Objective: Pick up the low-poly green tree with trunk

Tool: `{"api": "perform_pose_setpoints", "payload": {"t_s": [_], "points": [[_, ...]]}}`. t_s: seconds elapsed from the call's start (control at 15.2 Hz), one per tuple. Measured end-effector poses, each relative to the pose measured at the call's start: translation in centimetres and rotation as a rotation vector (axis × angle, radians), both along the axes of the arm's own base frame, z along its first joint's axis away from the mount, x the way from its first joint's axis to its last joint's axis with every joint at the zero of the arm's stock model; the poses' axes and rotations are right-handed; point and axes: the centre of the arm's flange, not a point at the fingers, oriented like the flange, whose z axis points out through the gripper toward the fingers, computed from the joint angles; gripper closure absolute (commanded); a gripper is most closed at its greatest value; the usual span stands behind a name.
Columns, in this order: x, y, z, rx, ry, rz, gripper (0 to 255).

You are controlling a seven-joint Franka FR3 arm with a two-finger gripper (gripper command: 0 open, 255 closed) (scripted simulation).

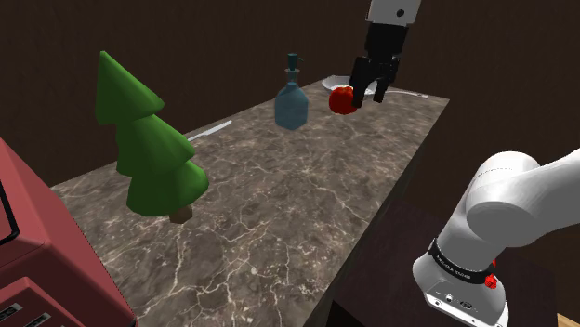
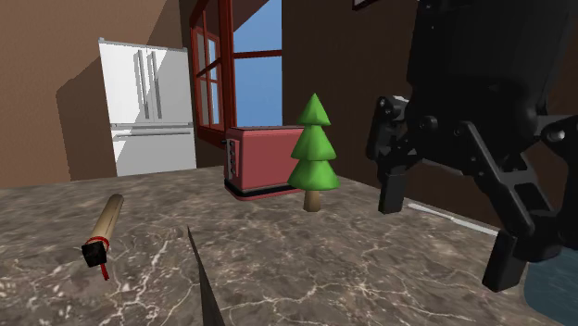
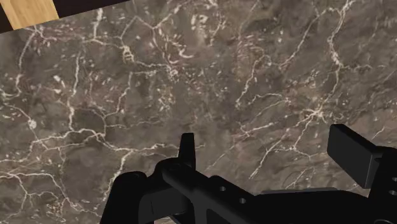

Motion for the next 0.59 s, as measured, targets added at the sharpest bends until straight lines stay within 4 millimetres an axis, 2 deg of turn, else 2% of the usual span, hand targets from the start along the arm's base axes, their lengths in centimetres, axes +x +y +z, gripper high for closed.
{"api": "perform_pose_setpoints", "payload": {"t_s": [0.13,0.59], "points": [[0.0,0.6,0.0,0.003,-0.009,-0.007,0],[-1.3,8.4,0.8,0.041,-0.137,-0.118,0]]}}
